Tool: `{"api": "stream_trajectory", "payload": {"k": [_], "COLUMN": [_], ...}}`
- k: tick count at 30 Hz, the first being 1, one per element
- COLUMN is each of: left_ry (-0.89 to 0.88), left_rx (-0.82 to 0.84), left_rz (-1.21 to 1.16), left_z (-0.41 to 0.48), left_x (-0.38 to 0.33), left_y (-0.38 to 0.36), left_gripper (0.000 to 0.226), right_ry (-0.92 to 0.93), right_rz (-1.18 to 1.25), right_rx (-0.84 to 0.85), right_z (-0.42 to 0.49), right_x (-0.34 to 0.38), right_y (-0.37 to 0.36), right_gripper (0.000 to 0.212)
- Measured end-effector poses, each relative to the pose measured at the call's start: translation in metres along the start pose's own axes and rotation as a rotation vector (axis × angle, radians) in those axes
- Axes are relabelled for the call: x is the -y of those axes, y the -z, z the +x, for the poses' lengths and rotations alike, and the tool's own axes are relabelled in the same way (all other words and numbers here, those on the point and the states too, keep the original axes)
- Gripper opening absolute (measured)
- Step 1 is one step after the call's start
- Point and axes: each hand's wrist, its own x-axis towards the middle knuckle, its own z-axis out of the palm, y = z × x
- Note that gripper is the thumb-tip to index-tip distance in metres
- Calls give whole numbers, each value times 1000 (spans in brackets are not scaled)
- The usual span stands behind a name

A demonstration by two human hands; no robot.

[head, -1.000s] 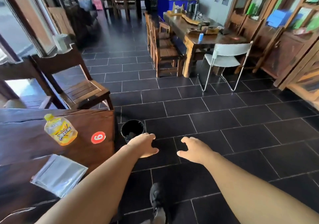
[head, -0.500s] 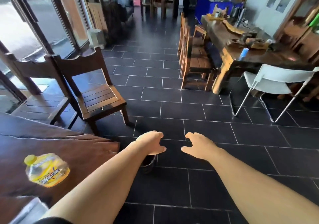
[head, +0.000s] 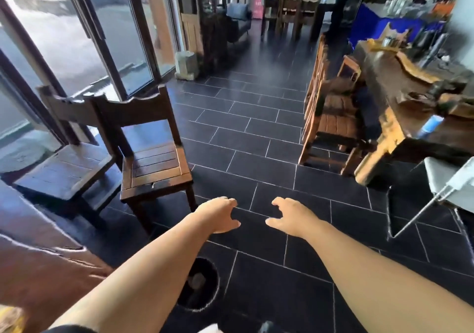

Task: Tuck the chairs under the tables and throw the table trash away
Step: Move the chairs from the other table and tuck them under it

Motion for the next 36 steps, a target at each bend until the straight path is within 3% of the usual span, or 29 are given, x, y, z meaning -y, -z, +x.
{"api": "stream_trajectory", "payload": {"k": [6, 15, 26, 36], "left_ry": [83, 193, 236, 347], "left_rx": [-13, -47, -93, -63], "left_rz": [-11, -115, -135, -159], "left_z": [71, 196, 395, 503], "left_x": [-1, 40, 155, 246], "left_y": [32, 70, 180, 247], "left_gripper": [55, 59, 53, 47], "right_ry": [59, 156, 179, 303], "right_rz": [-65, -128, -127, -182], "right_rx": [47, 81, 86, 121], "right_z": [81, 233, 465, 634], "right_x": [-23, -10, 60, 129], "right_y": [52, 115, 206, 259], "right_gripper": [67, 67, 68, 66]}}
